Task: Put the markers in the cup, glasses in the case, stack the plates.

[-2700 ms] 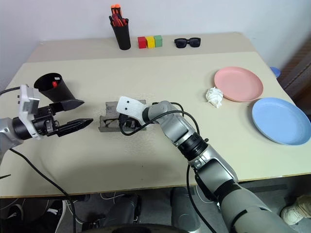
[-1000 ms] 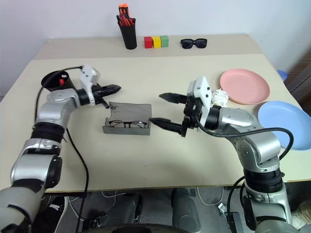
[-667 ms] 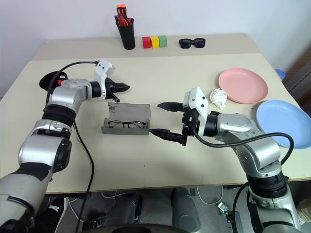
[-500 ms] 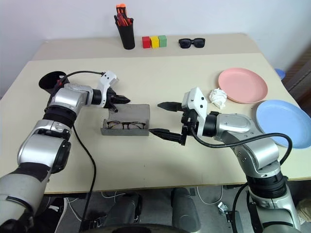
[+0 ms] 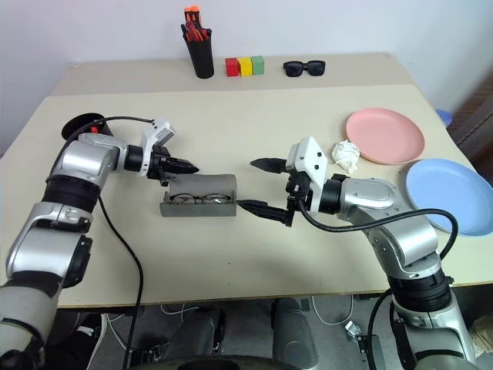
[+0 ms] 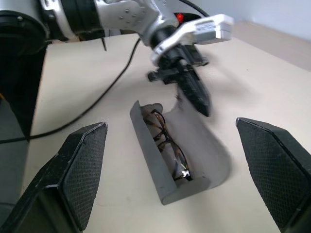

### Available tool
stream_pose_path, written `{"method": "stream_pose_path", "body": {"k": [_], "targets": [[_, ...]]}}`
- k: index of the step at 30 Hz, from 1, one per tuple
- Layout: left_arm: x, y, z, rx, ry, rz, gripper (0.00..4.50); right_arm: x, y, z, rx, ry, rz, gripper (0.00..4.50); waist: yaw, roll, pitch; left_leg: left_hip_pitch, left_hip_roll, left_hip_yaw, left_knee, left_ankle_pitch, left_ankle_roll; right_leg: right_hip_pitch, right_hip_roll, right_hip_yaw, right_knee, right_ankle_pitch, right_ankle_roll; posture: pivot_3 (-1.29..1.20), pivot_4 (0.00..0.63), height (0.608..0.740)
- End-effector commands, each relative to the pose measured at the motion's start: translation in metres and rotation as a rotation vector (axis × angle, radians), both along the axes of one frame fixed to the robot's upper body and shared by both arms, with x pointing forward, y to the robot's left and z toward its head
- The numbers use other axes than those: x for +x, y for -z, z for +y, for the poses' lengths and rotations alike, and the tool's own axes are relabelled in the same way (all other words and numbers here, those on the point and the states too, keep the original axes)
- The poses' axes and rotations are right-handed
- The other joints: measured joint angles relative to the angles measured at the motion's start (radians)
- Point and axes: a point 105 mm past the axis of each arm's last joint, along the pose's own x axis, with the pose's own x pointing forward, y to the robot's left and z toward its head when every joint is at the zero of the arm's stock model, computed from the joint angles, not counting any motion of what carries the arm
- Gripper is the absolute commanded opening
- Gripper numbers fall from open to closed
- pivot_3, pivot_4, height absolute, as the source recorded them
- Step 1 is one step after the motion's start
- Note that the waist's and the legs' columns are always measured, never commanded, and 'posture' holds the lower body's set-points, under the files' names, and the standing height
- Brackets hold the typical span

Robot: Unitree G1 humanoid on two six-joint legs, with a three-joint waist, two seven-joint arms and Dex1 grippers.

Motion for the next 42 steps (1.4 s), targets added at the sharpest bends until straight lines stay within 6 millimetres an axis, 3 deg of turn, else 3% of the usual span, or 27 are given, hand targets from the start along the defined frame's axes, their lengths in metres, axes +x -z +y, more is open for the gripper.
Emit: {"method": "stream_pose_path", "body": {"k": [1,8,15,20,23,25,29,34,37,42], "targets": [[-0.010,-0.020,-0.001,-0.033,0.044,-0.045,0.05,-0.001,-0.006,-0.002,-0.004,0.002,-0.046,4.36,0.001,0.000,0.000,0.000,0.000,0.000,0.000,0.000,0.000,0.000,0.000,0.000,0.000,0.000,0.000,0.00,0.150,0.740],[-0.046,-0.006,0.000,0.039,0.141,-0.019,0.05,0.002,-0.006,-0.004,-0.012,0.010,-0.058,4.36,0.000,0.000,0.000,0.000,0.000,0.000,0.000,0.000,0.000,0.000,0.000,0.000,0.000,0.000,0.000,0.00,0.150,0.740],[-0.066,0.005,0.009,0.036,0.100,-0.011,0.05,0.004,-0.006,-0.008,-0.022,0.027,-0.068,4.36,0.000,0.000,0.000,0.001,0.000,0.000,0.000,0.000,0.000,0.000,0.000,0.000,0.001,0.000,0.000,0.00,0.150,0.740],[-0.054,-0.016,-0.004,-0.117,0.096,-0.214,0.05,0.009,-0.006,-0.011,-0.020,0.056,-0.082,4.36,0.009,0.000,0.000,0.001,0.000,0.000,0.001,0.000,0.000,0.001,0.000,0.000,0.001,0.000,0.000,0.00,0.150,0.740],[-0.058,-0.056,-0.013,-0.341,0.192,-0.413,0.05,0.017,-0.009,-0.017,-0.019,0.096,-0.098,4.36,0.008,0.000,0.000,0.001,0.000,0.000,0.001,0.000,0.000,0.002,-0.001,0.000,0.000,0.000,0.000,0.00,0.150,0.740],[-0.056,-0.071,-0.012,-0.444,0.172,-0.381,0.05,0.023,-0.012,-0.026,-0.026,0.140,-0.117,4.36,0.007,0.000,0.000,0.001,0.000,0.000,0.001,0.000,0.000,0.002,-0.001,0.000,0.000,0.000,0.000,0.00,0.150,0.740],[-0.055,-0.091,-0.013,-0.563,0.173,-0.377,1.83,0.032,-0.016,-0.045,-0.042,0.218,-0.137,4.36,0.005,0.000,0.000,0.002,0.000,0.000,0.001,0.000,0.000,0.002,-0.001,0.000,0.000,0.000,0.000,0.00,0.150,0.740],[-0.047,-0.094,-0.015,-0.573,0.153,-0.388,4.27,0.046,-0.020,-0.099,-0.091,0.484,-0.125,4.36,0.007,0.000,0.000,0.002,0.000,0.000,0.001,0.000,0.000,0.002,-0.001,0.000,0.000,0.000,0.000,0.00,0.150,0.740],[-0.048,-0.089,-0.018,-0.540,0.175,-0.390,4.40,0.044,-0.013,-0.131,-0.160,0.617,-0.090,4.36,0.008,0.000,0.000,0.001,0.000,0.000,0.000,0.000,0.000,0.002,0.000,0.000,0.000,0.000,0.000,0.00,0.150,0.740],[-0.049,-0.082,-0.016,-0.509,0.183,-0.373,4.40,0.046,0.003,-0.209,-0.360,0.944,-0.014,4.36,0.007,0.000,0.000,0.002,0.000,0.001,0.001,0.000,0.000,0.002,-0.001,0.001,-0.001,0.000,0.000,0.00,0.150,0.740]]}}
